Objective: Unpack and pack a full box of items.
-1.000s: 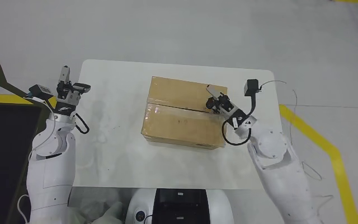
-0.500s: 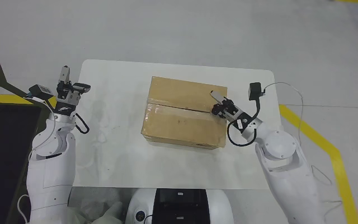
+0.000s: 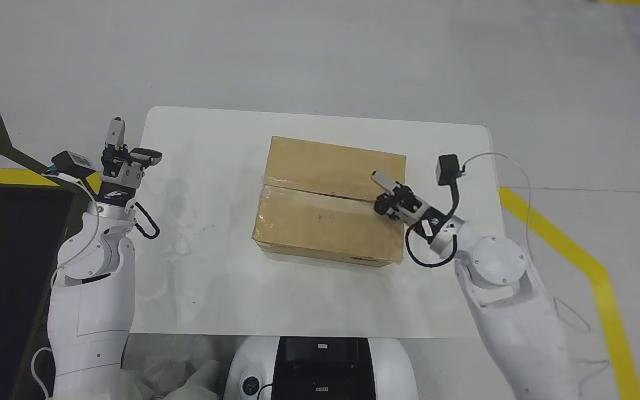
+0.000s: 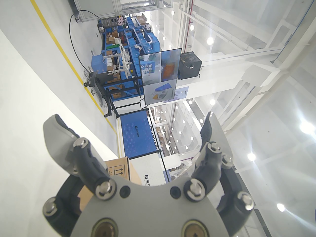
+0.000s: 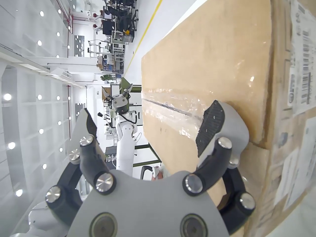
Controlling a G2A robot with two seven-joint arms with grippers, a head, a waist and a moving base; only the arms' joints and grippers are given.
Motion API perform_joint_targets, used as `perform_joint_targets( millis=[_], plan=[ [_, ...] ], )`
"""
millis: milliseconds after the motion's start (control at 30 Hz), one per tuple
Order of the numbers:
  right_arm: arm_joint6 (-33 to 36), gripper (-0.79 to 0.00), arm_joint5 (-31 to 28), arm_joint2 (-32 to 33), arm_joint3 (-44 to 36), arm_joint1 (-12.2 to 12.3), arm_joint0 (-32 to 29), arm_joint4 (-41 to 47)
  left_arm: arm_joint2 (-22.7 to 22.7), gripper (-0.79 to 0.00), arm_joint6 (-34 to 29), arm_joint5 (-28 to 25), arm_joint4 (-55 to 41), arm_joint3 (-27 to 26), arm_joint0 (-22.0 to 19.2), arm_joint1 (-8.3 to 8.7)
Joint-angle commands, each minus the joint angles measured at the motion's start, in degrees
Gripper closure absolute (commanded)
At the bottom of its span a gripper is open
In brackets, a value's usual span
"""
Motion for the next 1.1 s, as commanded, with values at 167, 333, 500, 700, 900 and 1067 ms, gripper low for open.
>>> perform_joint_targets(
  millis=[167, 333, 500, 700, 900, 1067],
  plan=[
    [0.6, -0.785, -0.8, -3.0, 2.5, -0.4, 2.8, 1.4, 0.0, -0.785, 0.0, 0.0, 0.0, 0.0, 0.0, 0.00],
    [0.3, -0.785, -1.6, -5.0, 4.0, -0.8, 4.9, 2.6, 0.0, -0.785, 0.0, 0.0, 0.0, 0.0, 0.0, 0.00],
    [-0.5, -0.785, -2.2, -5.3, 5.4, -0.9, 5.8, 3.3, 0.0, -0.785, 0.0, 0.0, 0.0, 0.0, 0.0, 0.00],
    [-0.4, -0.785, -0.7, -3.0, 4.7, -0.4, 4.1, 3.0, 0.0, -0.785, 0.0, 0.0, 0.0, 0.0, 0.0, 0.00],
    [-1.2, -0.785, 0.6, 1.2, 1.3, 0.5, 0.4, 2.1, 0.0, -0.785, 0.0, 0.0, 0.0, 0.0, 0.0, 0.00],
    [-2.3, -0.785, 1.0, 5.1, -1.3, 1.1, -3.5, 1.8, 0.0, -0.785, 0.0, 0.0, 0.0, 0.0, 0.0, 0.00]
  ],
)
